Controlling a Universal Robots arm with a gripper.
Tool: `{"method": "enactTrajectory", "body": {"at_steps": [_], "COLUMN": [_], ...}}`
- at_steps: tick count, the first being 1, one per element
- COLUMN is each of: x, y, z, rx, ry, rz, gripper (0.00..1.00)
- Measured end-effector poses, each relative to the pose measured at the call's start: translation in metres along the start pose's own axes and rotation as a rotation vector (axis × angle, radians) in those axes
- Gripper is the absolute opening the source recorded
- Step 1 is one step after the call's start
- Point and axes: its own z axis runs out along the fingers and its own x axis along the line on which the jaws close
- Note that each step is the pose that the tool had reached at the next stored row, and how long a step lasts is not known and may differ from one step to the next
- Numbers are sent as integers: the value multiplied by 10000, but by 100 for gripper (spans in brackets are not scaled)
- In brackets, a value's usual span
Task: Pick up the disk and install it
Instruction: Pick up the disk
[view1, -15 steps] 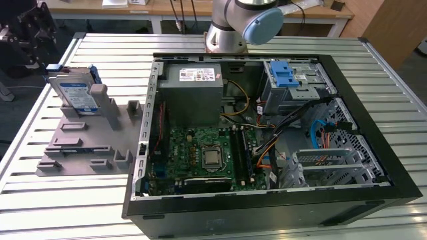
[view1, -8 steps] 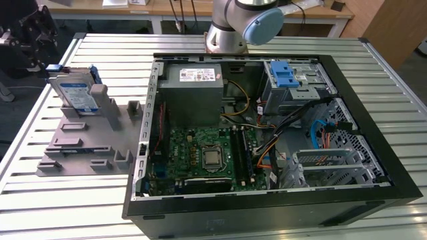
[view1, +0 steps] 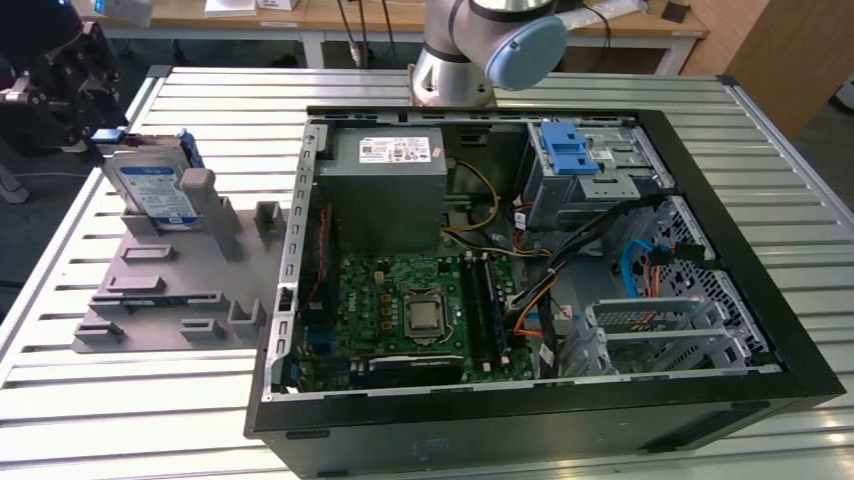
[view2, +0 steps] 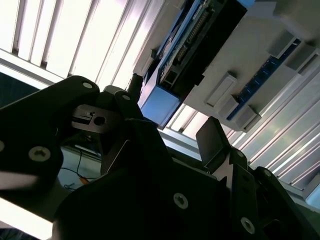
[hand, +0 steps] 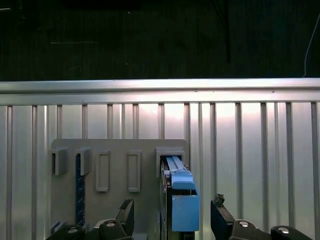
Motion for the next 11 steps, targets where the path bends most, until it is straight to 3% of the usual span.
{"method": "enactTrajectory", "body": {"at_steps": [7,8,11], "x": [1,1,1], "y": [3,4,5], "z": [84,90,108], "rx": [5,5,5], "ry": [-16,-17,-18], "rz": [-2,-2,-1], "gripper": [69,62,62]}}
